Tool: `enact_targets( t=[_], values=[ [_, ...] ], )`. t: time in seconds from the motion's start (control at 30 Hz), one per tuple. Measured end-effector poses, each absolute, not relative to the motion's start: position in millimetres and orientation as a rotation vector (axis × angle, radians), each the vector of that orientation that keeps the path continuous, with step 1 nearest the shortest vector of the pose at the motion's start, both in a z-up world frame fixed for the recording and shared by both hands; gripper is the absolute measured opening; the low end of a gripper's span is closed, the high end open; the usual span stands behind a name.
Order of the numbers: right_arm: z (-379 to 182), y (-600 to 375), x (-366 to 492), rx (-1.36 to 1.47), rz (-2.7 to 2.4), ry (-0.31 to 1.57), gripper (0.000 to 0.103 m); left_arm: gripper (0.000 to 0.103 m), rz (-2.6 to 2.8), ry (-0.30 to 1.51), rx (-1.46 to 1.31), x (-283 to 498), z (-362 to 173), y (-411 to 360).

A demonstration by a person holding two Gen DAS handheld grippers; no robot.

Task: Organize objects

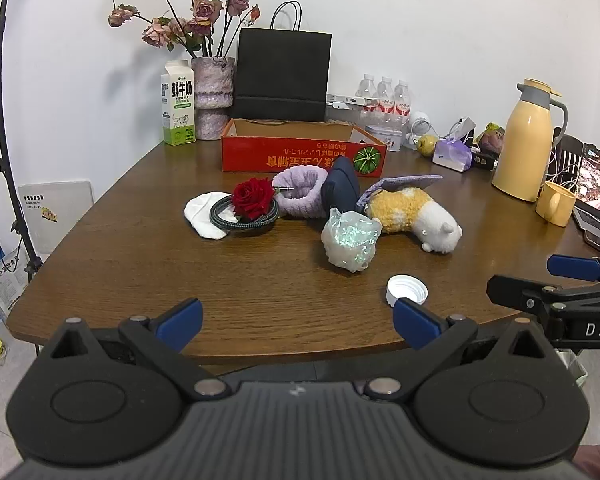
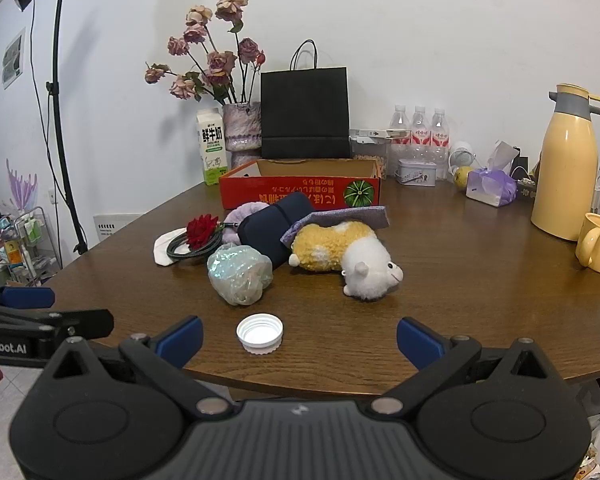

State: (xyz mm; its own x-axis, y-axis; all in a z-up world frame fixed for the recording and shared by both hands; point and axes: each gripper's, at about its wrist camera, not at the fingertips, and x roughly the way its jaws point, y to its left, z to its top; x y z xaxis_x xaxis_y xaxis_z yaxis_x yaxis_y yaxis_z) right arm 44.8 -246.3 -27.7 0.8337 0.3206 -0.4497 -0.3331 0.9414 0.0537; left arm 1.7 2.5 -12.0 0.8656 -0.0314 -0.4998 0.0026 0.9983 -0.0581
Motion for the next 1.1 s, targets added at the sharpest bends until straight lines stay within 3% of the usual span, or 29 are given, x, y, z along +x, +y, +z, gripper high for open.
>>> enact_targets(
  t=[1.1],
  values=[
    [-32.2,-243.4,44.5,-0.042,0.348,0.475,0.103,0.103,-0.018,0.538,-0.068,0.8,-18.1,5.5]
  ],
)
